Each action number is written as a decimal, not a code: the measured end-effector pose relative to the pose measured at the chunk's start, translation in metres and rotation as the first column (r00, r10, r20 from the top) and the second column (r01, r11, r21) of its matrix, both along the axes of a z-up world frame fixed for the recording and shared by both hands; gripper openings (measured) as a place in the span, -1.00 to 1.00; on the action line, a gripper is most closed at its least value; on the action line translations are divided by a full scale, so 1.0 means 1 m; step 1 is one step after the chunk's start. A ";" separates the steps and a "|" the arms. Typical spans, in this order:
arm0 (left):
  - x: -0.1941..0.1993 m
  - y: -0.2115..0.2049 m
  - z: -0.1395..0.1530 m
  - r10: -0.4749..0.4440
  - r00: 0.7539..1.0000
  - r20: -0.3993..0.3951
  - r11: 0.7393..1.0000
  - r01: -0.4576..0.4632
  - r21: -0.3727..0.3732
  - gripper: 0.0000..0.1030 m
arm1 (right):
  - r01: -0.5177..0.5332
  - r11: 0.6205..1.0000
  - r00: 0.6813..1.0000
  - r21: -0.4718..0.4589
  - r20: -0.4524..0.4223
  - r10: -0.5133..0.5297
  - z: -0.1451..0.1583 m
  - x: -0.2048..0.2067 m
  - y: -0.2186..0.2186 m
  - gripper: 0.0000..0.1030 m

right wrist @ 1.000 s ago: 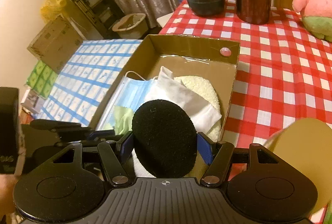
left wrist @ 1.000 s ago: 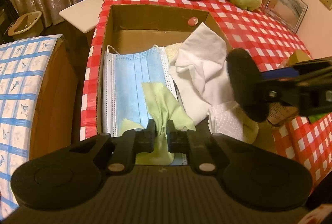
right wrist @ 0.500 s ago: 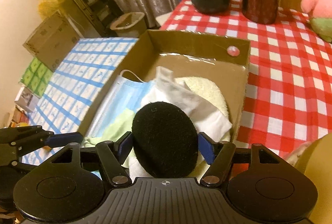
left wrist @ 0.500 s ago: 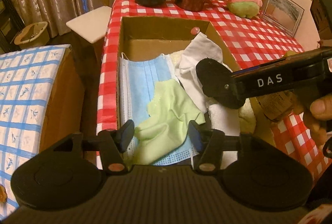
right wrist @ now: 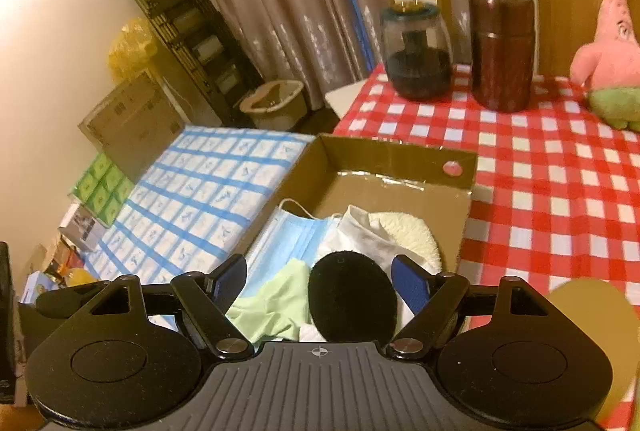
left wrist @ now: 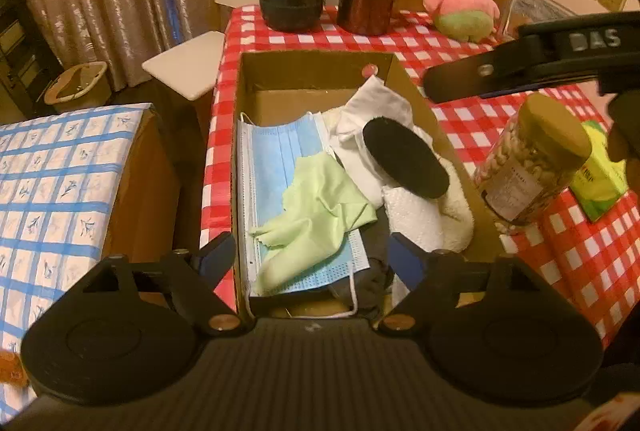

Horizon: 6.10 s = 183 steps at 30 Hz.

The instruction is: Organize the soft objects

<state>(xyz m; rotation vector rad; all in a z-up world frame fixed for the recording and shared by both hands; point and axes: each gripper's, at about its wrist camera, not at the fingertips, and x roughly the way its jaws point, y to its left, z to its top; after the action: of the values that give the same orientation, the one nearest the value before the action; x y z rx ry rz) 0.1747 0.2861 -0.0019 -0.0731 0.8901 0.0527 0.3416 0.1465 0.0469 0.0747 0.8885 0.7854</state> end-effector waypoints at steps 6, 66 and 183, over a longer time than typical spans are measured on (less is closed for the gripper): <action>-0.019 -0.012 0.014 0.027 0.999 0.029 1.000 -0.028 0.010 0.77 | 0.025 1.000 0.999 -0.006 0.030 -0.025 0.019 -0.024 -0.029 0.55; -0.231 -0.143 0.048 0.253 0.957 0.141 0.967 -0.256 0.006 0.87 | 0.146 0.983 0.970 -0.111 0.209 -0.120 -0.004 -0.268 -0.154 0.56; -0.231 -0.148 0.053 0.275 0.949 0.156 0.959 -0.281 0.021 0.87 | 0.161 0.980 0.967 -0.118 0.218 -0.132 -0.005 -0.266 -0.160 0.56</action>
<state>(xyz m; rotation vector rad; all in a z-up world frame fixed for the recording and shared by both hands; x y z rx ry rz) -0.0563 0.1379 0.0516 -0.1604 0.7208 0.3260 0.0753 -0.0133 0.0422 -0.0607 0.7246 0.5810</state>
